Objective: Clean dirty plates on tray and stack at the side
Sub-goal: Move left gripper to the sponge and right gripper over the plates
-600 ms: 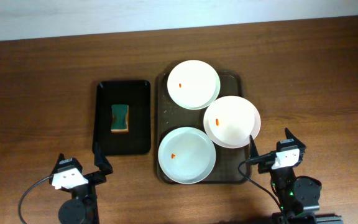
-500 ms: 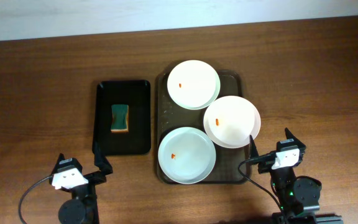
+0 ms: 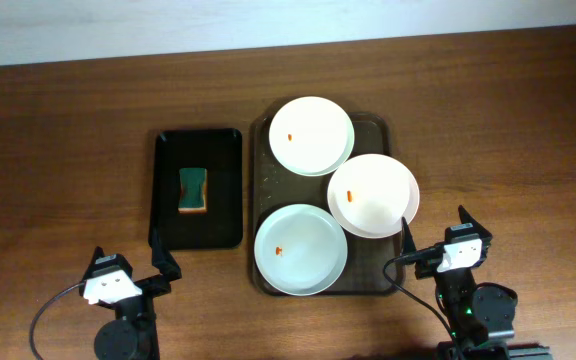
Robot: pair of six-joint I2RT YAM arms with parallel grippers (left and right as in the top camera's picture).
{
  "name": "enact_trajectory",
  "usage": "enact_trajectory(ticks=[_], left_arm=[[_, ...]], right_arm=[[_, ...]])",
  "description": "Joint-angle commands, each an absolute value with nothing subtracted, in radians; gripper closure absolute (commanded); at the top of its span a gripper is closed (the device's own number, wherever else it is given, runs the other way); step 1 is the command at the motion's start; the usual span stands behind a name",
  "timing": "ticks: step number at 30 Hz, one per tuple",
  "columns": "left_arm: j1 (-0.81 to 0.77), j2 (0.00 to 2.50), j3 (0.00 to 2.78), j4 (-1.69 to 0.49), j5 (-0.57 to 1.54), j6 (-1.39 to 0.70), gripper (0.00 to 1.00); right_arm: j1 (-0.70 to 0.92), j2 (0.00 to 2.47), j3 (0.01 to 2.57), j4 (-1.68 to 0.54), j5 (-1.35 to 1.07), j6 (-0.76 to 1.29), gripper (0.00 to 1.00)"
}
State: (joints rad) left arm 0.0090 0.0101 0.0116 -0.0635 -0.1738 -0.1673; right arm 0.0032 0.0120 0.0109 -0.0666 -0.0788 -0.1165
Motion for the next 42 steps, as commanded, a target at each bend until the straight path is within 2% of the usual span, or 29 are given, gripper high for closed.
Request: enact_trajectory(ticks=[1, 42], left_arm=[[0.015, 0.005, 0.009, -0.065, -0.18, -0.155, 0.0], [0.016, 0.005, 0.009, -0.06, -0.2, -0.155, 0.0]], right_arm=[[0.0, 0.007, 0.006, -0.071, -0.081, -0.123, 0.02], [-0.001, 0.007, 0.006, -0.072, -0.062, -0.123, 0.02]])
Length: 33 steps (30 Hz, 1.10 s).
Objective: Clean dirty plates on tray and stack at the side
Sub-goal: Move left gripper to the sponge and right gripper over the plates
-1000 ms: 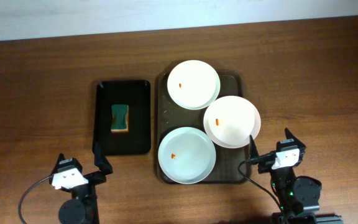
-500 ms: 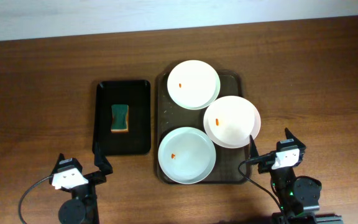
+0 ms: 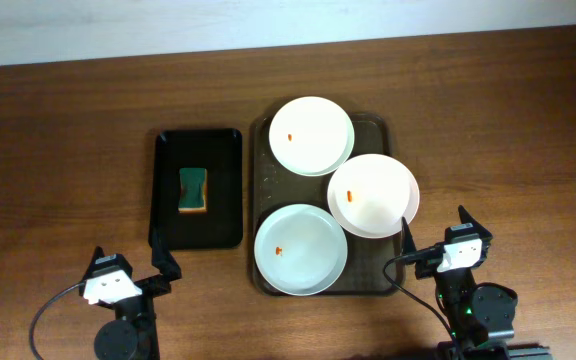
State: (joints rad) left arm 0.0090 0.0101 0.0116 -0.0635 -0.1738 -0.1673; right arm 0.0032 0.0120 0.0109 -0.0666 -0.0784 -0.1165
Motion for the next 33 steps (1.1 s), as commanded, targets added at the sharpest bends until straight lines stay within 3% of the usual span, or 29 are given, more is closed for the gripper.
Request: enact_trajectory(ticks=[1, 5, 9, 12, 18, 23, 29, 33], left_arm=[[0.016, 0.005, 0.009, -0.05, -0.226, -0.155, 0.0], [0.015, 0.005, 0.009, 0.002, -0.179, -0.155, 0.0], [0.015, 0.006, 0.009, 0.193, -0.075, -0.154, 0.0], [0.016, 0.027, 0.051, 0.313, -0.075, -0.15, 0.0], [0.016, 0.272, 0.387, 0.094, -0.073, -0.095, 0.0], [0.016, 0.739, 0.831, -0.292, 0.093, -0.058, 0.0], [0.016, 1.11, 1.037, -0.485, 0.234, -0.059, 0.0], [0.016, 1.158, 1.037, -0.526, 0.322, -0.059, 0.0]], right_arm=[[0.0, 0.007, 0.006, -0.071, -0.068, -0.123, 0.02], [0.0, 0.007, 0.006, -0.052, -0.144, -0.123, 0.02], [0.0, 0.007, 0.024, 0.102, -0.255, -0.006, 0.02], [0.0, 0.024, 0.138, 0.096, -0.282, 0.038, 0.02], [-0.001, 0.322, 0.497, -0.081, -0.29, 0.038, 0.02], [-0.001, 0.845, 1.03, -0.541, -0.374, 0.038, 0.02], [0.0, 1.207, 1.266, -0.75, -0.449, 0.042, 0.02], [-0.001, 1.278, 1.266, -0.77, -0.591, 0.042, 0.02]])
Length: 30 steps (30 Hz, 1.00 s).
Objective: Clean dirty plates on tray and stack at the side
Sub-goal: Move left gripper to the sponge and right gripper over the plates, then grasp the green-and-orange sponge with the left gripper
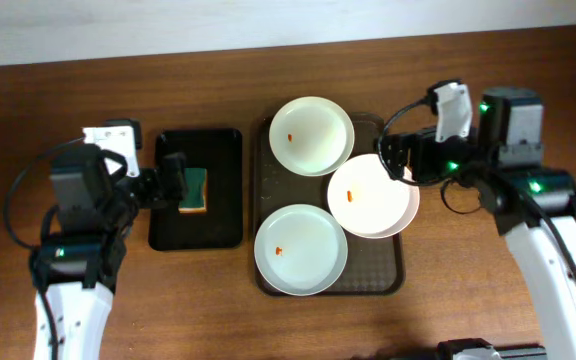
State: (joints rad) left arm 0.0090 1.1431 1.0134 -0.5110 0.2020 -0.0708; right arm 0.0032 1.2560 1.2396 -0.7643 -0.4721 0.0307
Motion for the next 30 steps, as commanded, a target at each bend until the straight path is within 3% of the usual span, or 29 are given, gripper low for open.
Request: enact_trajectory(ticks=[1, 4, 8, 9, 12, 18, 19, 20, 22, 27, 30], left_arm=[[0.016, 1.156, 1.037, -0.526, 0.337, -0.059, 0.0], [0.016, 1.155, 1.037, -0.511, 0.371, -0.059, 0.0], [0.013, 1.157, 1.037, -0.474, 0.368, -0.119, 0.0], [0.0, 1.158, 1.037, -0.49, 0.333, -0.127, 0.0], [-0.074, 1.219, 1.04, -0.599, -0.07, -0.187, 0.0], [-0.146, 1.531, 1.168, -0.715, -0.068, -0.253, 0.0], [-0.152, 1.563, 1.172, -0.69, -0.068, -0.253, 0.09], [-0.16, 1.591, 1.172, -0.664, -0.068, -0.252, 0.27], [-0.179, 1.663, 1.172, -0.619, -0.08, -0.21, 0.44], [-0.185, 1.837, 1.172, -0.556, -0.107, -0.207, 0.5], [-0.185, 1.907, 1.172, -0.54, -0.154, -0.208, 0.66]], right_arm=[[-0.001, 1.282, 1.266, -0.77, -0.591, 0.042, 0.02], [-0.001, 1.282, 1.266, -0.78, -0.588, 0.036, 0.02], [0.0, 1.283, 1.266, -0.859, -0.378, 0.101, 0.01], [0.0, 1.283, 1.266, -0.88, -0.353, 0.113, 0.01], [0.001, 1.283, 1.266, -0.907, -0.355, 0.114, 0.07], [0.001, 1.283, 1.266, -0.942, -0.354, 0.113, 0.08], [0.001, 1.283, 1.266, -0.946, -0.355, 0.113, 0.08], [0.001, 1.283, 1.266, -0.945, -0.354, 0.114, 0.08], [0.001, 1.283, 1.266, -0.943, -0.354, 0.114, 0.08], [0.001, 1.283, 1.266, -0.944, -0.355, 0.113, 0.08], [0.001, 1.283, 1.266, -0.944, -0.354, 0.113, 0.08]])
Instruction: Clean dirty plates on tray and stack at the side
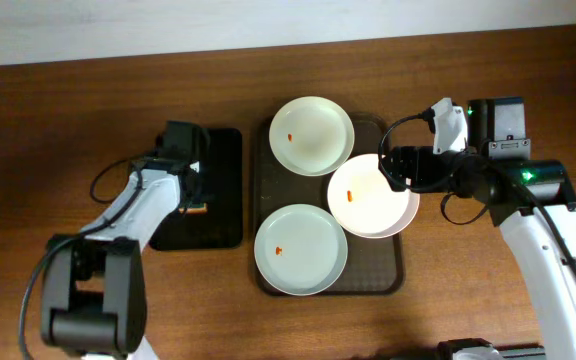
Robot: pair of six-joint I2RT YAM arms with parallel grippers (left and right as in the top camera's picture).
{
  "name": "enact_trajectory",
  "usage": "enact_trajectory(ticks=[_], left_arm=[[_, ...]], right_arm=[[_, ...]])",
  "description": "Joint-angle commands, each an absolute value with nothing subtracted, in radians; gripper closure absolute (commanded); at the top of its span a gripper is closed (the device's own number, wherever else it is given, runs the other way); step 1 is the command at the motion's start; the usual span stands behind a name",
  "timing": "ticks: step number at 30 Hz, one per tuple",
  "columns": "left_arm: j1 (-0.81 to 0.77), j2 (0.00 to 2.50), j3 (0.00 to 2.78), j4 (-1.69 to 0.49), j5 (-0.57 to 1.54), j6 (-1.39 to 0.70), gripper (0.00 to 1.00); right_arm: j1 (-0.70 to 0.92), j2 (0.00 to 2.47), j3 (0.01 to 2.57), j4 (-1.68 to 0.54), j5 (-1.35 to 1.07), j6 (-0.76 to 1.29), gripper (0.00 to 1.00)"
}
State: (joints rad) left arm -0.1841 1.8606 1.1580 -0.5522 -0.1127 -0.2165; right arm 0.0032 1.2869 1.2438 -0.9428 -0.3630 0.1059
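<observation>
Three white plates lie on the brown tray (388, 275), each with a small orange speck: a far plate (311, 135), a right plate (368, 200) and a near plate (301, 250). My right gripper (395, 168) sits at the right plate's upper right rim; the overhead view does not show how its jaws stand. My left gripper (190, 190) is down over the sponge in the black tray (218, 215). It hides nearly all of the sponge, leaving a tan sliver (198, 209). Its jaw state is hidden too.
The black tray stands just left of the brown tray, with a narrow strip of table between them. Bare wooden table (68, 110) stretches to the far left and far right. A pale wall edge runs along the back.
My left gripper has moved right and down onto the sponge, covering it. My right gripper has shifted slightly down to the right plate's rim. The plates have not moved.
Both arms stayed folded at the table's near edge through the first two moments, with the sponge and plates untouched. Then the left gripper was beside the sponge and the right one above the right plate. Now each is at its object.
</observation>
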Motion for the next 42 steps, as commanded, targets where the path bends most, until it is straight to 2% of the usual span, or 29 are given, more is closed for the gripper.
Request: enact_trajectory(ticks=[1, 3, 8, 9, 10, 11, 12, 17, 18, 20, 21, 26, 28, 29, 32, 35, 40, 42], left_arm=[[-0.185, 1.908, 1.172, -0.53, -0.154, -0.208, 0.74], [-0.186, 1.908, 1.172, -0.516, -0.149, -0.207, 1.0], [-0.187, 1.827, 1.272, -0.649, -0.06, -0.204, 1.0], [-0.187, 1.799, 1.293, -0.675, -0.059, -0.204, 0.78], [-0.187, 1.788, 1.293, -0.68, -0.06, -0.204, 0.66], [-0.187, 1.787, 1.293, -0.688, -0.062, -0.204, 0.59], [-0.187, 1.799, 1.288, -0.698, -0.086, -0.204, 0.55], [-0.187, 1.931, 1.242, -0.579, -0.116, -0.204, 0.54], [-0.187, 1.965, 1.242, -0.567, -0.108, -0.204, 0.56], [-0.187, 2.011, 1.242, -0.57, -0.082, -0.204, 0.91], [-0.187, 2.012, 1.242, -0.577, -0.082, -0.204, 1.0], [-0.187, 1.89, 1.332, -0.684, -0.003, -0.204, 1.0], [-0.187, 1.839, 1.359, -0.708, -0.004, -0.204, 0.85], [-0.187, 1.824, 1.359, -0.721, -0.007, -0.204, 0.81], [-0.187, 1.835, 1.346, -0.749, -0.007, -0.204, 0.77], [-0.187, 1.837, 1.296, -0.716, -0.025, -0.205, 0.6], [-0.205, 1.838, 1.148, -0.535, -0.027, -0.204, 0.6], [-0.205, 1.838, 1.091, -0.477, -0.033, -0.204, 0.68]], right_arm=[[0.001, 1.283, 1.266, -0.943, -0.354, 0.113, 0.08], [0.001, 1.283, 1.266, -0.944, -0.354, 0.114, 0.08], [0.001, 1.283, 1.266, -0.943, -0.354, 0.114, 0.08], [0.001, 1.283, 1.266, -0.943, -0.354, 0.113, 0.08], [0.001, 1.283, 1.266, -0.943, -0.354, 0.114, 0.08], [0.001, 1.283, 1.266, -0.943, -0.354, 0.114, 0.08], [0.001, 1.283, 1.266, -0.944, -0.355, 0.114, 0.08], [0.001, 1.283, 1.266, -0.944, -0.354, 0.113, 0.08], [0.001, 1.283, 1.266, -0.944, -0.354, 0.113, 0.08], [0.001, 1.283, 1.266, -0.944, -0.354, 0.113, 0.08], [0.001, 1.283, 1.266, -0.944, -0.354, 0.113, 0.08], [0.001, 1.283, 1.266, -0.944, -0.354, 0.113, 0.08], [0.001, 1.283, 1.266, -0.944, -0.354, 0.114, 0.08], [0.001, 1.283, 1.266, -0.944, -0.354, 0.114, 0.08], [0.001, 1.283, 1.266, -0.945, -0.354, 0.113, 0.08], [0.001, 1.283, 1.266, -0.947, -0.354, 0.114, 0.08], [0.001, 1.283, 1.266, -0.947, -0.354, 0.114, 0.08], [0.001, 1.283, 1.266, -0.947, -0.355, 0.114, 0.08]])
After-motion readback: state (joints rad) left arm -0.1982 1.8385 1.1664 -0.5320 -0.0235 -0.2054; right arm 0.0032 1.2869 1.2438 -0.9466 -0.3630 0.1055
